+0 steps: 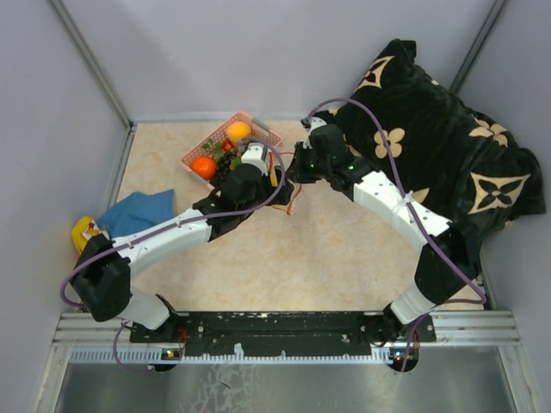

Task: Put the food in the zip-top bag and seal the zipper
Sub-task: Place the fake fruit in the zipper food storage bag.

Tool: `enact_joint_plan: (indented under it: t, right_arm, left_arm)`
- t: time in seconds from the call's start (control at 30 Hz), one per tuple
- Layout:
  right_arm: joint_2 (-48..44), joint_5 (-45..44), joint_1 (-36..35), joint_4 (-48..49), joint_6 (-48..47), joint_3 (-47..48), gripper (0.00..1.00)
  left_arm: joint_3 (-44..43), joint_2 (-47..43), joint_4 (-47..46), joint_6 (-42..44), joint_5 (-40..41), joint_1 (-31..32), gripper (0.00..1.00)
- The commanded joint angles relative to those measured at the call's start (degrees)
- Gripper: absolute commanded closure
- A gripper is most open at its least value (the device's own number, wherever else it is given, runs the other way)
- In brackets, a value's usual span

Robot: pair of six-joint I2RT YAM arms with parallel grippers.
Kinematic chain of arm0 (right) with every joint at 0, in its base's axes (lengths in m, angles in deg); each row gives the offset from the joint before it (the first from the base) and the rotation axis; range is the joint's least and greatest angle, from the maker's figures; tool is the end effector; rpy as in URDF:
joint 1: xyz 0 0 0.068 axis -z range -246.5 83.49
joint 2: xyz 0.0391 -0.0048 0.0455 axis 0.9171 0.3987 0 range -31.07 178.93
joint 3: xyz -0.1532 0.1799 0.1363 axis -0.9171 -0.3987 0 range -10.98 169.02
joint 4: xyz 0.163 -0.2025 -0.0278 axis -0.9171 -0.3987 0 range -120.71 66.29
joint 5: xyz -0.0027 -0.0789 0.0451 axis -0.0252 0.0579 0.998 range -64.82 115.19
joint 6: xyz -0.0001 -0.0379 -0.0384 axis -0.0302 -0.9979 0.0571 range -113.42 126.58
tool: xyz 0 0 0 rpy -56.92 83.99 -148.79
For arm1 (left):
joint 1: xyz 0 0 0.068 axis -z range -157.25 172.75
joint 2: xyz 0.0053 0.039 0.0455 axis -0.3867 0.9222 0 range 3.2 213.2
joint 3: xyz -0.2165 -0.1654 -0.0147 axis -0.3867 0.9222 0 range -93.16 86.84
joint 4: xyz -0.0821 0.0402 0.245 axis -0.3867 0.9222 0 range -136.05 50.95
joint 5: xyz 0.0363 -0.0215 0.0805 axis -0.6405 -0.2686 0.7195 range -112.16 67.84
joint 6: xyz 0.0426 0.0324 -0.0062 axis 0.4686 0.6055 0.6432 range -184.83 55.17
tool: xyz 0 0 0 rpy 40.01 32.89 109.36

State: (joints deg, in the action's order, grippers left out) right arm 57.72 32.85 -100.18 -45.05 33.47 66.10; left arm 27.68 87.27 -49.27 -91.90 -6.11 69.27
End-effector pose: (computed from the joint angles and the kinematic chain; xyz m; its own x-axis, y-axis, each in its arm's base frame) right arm 0.2955 0.2025 0.3268 -0.6954 0.0752 -0.7147 -0.3679 0.8170 0.4440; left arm 0.2417 -0.2405 0.2873 -0.4633 -0.1468 -0.8739 0.3479 0.8769 -0.3318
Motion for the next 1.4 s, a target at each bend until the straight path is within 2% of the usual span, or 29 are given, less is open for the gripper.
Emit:
enact_joint_plan:
  t: [0.0,0.27,0.63,0.87,1.1,1.37]
  right_arm:
    - [-0.64,8.55,-0.06,2.32,3.28,-2.03,1.00]
    - [-0.55,10.32,0.73,3.52,4.83,-3.24,1.00]
    - [0.88,10.41,2.29,3.94,7.48,-6.01,1.00]
    - [2.69,13.81,3.80,5.70,10.04,-7.95,1.00]
    - [3.07,16.00,5.37,7.30,11.92,-9.17,1.00]
    - [3.14,17.86,7.23,8.69,13.32,-10.20,1.00]
  left_arm:
    - [0.64,0.33,-7.75,0.46,-0.11,0.08,0.12]
    - [-0.61,0.12,-4.82,-0.99,0.30,0.06,0.03]
    - [-2.37,-2.42,-1.39,-3.63,1.48,-0.09,0.02]
    - [-4.97,-2.11,3.51,-5.90,2.86,-0.68,0.03]
    - [-5.64,-2.94,4.10,-6.76,2.27,-1.20,0.03]
    - [-6.81,-2.69,10.52,-10.23,-1.48,-5.34,0.07]
